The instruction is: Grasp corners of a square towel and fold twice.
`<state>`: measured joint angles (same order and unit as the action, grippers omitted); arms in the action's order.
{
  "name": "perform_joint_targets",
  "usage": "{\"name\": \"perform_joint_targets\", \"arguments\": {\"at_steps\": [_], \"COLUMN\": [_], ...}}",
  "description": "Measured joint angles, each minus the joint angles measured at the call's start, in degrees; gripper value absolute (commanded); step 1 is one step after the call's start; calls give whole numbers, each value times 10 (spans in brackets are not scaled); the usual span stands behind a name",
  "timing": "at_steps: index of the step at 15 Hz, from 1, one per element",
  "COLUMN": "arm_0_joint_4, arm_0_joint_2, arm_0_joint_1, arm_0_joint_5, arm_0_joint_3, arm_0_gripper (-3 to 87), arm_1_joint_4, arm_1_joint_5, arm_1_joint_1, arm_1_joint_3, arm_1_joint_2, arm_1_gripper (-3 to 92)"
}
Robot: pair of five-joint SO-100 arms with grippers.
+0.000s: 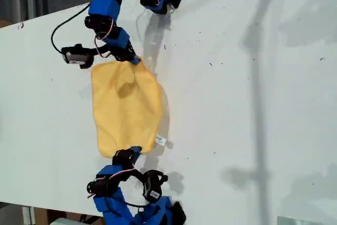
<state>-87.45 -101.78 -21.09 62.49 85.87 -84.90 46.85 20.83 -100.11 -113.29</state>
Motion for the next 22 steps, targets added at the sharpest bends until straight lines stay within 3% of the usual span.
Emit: {"name": "perform_joint_targets", "arguments": {"at_steps": [3, 6, 12, 16, 22], "arm_0_joint_4": [2, 23, 209, 233, 182], "arm_0_joint_2": [18, 120, 299, 417, 275], "arm_0_joint_1": [-178, -305, -457, -489, -446], "arm_0_joint_5": [-113, -190, -226, -231, -227], "arm_0_joint_3": [-63, -201, -264, -305, -185], "arm_0_gripper": [-3, -3, -3, -3, -3], "arm_1_joint_4": [69, 156, 413, 391, 371], "arm_1_joint_5": [-91, -127, -150, -164, -185], "arm_1_joint_1": [163, 258, 343, 354, 344], "arm_1_joint_3": [25, 90, 177, 301, 176], "arm_1_joint_2": [-4, 67, 386, 541, 396], "arm_1_gripper": [-1, -1, -1, -1, -1]}}
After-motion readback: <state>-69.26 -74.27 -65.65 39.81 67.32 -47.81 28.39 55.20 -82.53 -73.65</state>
